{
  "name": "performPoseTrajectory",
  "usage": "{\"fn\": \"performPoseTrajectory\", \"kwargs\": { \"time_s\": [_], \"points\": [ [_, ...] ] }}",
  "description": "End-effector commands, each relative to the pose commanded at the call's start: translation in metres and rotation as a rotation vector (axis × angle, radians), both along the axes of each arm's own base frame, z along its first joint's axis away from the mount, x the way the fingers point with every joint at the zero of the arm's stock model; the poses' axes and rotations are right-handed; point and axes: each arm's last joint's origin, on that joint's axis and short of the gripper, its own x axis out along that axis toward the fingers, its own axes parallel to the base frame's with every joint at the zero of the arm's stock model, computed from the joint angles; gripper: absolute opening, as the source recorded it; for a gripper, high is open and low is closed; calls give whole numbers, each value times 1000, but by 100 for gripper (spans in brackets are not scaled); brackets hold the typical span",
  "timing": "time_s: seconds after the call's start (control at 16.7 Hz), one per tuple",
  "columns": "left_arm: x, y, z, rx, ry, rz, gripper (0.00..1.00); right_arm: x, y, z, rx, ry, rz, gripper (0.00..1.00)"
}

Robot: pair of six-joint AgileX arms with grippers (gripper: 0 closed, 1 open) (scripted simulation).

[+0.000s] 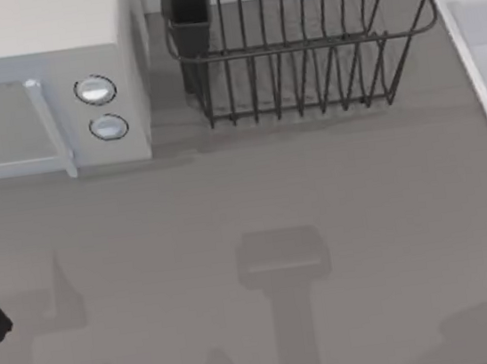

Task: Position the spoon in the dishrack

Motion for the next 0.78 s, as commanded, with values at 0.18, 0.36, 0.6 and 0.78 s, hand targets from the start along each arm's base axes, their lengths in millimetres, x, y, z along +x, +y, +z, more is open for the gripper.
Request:
{"fn": "performPoseTrajectory", "kwargs": {
  "time_s": [0.18, 0.36, 0.6, 0.78],
  "points": [
    [0, 0, 0, 0, 0, 0, 100, 16, -17, -1, 46, 187, 38, 100],
    [0, 0, 0, 0, 0, 0, 100, 27, -29, -3, 83, 290, 62, 100],
    [0, 0, 0, 0, 0, 0, 100, 29, -32, -2, 90, 307, 67, 100],
    [0, 0, 0, 0, 0, 0, 100, 29, -30, -3, 89, 305, 70, 100]
  ]
}}
